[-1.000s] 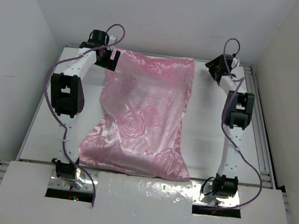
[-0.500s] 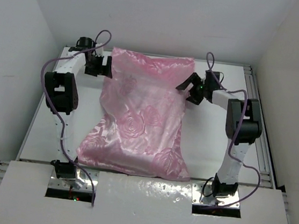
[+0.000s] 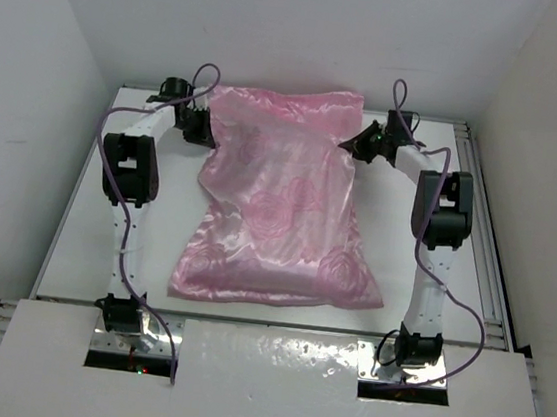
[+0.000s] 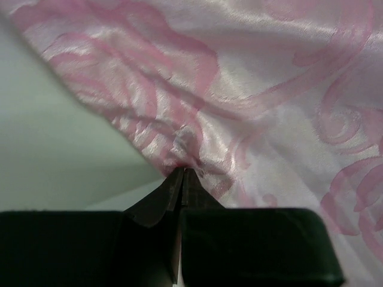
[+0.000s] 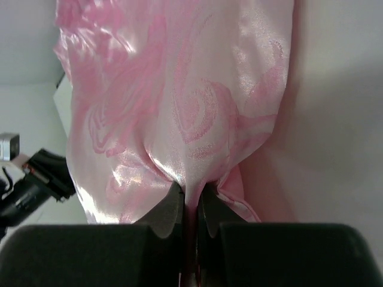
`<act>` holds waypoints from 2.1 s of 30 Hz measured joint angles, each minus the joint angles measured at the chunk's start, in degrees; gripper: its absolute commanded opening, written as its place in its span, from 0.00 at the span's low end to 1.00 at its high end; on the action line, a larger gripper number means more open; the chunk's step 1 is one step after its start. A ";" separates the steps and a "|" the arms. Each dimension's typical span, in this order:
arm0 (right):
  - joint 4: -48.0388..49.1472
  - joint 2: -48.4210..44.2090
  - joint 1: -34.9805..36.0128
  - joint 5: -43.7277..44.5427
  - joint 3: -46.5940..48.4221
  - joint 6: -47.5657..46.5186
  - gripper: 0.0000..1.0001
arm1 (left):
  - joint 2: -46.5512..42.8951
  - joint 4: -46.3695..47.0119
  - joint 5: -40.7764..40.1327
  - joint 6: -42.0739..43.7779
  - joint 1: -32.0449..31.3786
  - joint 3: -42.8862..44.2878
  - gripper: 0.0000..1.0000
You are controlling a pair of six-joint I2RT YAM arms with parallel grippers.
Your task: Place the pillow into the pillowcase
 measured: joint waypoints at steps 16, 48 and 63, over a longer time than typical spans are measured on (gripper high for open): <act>-3.82 -4.50 -3.45 5.62 -4.52 -2.16 0.99 | 0.20 6.97 -13.31 0.74 -0.39 4.92 0.85; -25.35 -30.32 -15.04 29.46 -20.79 -28.92 0.99 | -25.55 0.00 -26.32 5.84 10.86 -11.37 1.00; -24.13 -32.33 -15.45 30.05 -21.03 -30.08 0.99 | -26.95 0.22 -25.68 5.81 10.80 -13.09 1.00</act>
